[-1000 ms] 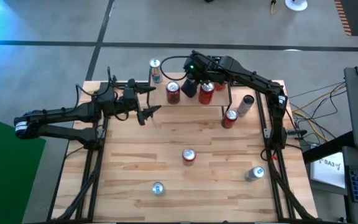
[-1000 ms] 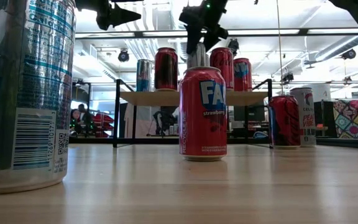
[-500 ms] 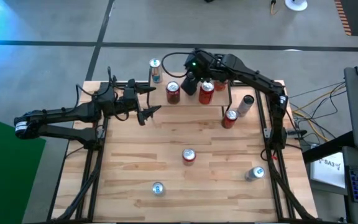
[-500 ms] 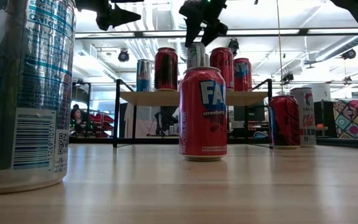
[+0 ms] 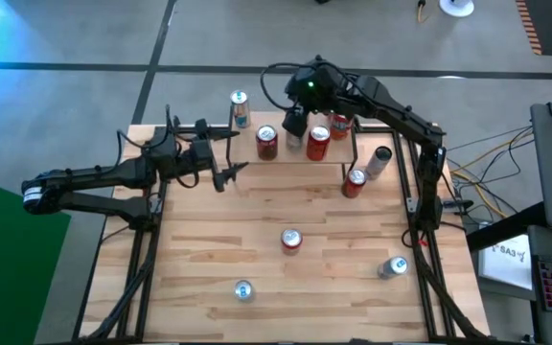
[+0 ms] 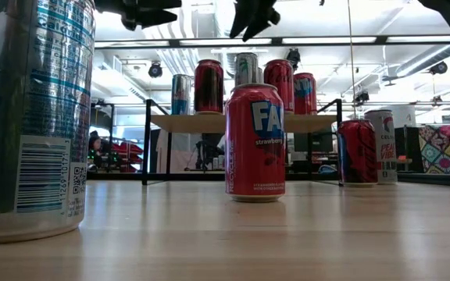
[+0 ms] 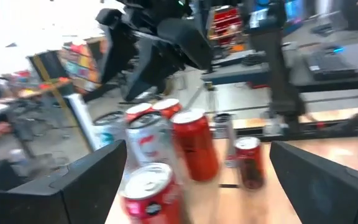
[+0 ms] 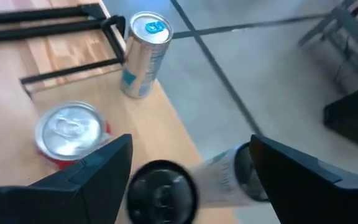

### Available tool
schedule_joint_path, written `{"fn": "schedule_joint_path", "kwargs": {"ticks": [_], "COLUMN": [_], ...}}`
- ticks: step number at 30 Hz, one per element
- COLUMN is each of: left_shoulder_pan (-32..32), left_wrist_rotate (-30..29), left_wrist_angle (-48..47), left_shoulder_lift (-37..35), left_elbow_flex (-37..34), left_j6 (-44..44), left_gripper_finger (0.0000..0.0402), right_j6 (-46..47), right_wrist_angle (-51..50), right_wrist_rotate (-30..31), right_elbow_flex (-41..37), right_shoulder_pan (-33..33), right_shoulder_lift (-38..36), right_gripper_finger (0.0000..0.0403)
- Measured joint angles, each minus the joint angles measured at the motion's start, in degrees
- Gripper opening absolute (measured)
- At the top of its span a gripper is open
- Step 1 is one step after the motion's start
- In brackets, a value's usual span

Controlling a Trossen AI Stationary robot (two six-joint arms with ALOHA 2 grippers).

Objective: Place canned beverage on shelf
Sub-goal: Adjust the white pink soda can on the shelf

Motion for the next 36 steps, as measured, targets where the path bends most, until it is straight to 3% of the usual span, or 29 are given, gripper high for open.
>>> {"fn": "schedule_joint_path", "kwargs": {"ticks": [5, 12, 17, 23, 28, 36], "left_shoulder_pan": [0.25, 0.2, 0.31, 1.49, 2.72, 4.71], "left_wrist_rotate": [-5.29, -5.32, -5.34, -5.34, -5.34, -5.33], "left_wrist_angle": [2.28, 5.34, 8.35, 8.86, 8.83, 9.02], "left_shoulder_lift": [0.05, 1.35, 3.92, 7.13, 7.99, 7.81], "left_elbow_flex": [0.02, 0.01, 0.49, 2.71, 3.21, 3.25], "left_j6": [2.73, 3.9, 5.61, 7.13, 8.36, 8.39], "left_gripper_finger": [0.0382, 0.0382, 0.0382, 0.0382, 0.0382, 0.0382], "right_j6": [-4.4, -5.57, -8.04, -9.89, -11.62, -12.36], "right_wrist_angle": [0.16, 0.41, 2.24, 4.15, 10.16, 32.65], "right_wrist_rotate": [-0.8, -18.06, -20.17, -26.98, -30.57, -32.88], "right_elbow_flex": [0.0, -0.24, -1.53, -5.31, -14.19, -37.84], "right_shoulder_pan": [-3.56, -10.91, -14.54, -17.26, -17.59, -18.06], "right_shoulder_lift": [-0.16, -1.91, -1.88, -3.53, -7.7, -20.99], "right_gripper_finger": [0.0286, 0.0229, 0.0187, 0.0138, 0.0104, 0.0066]}}
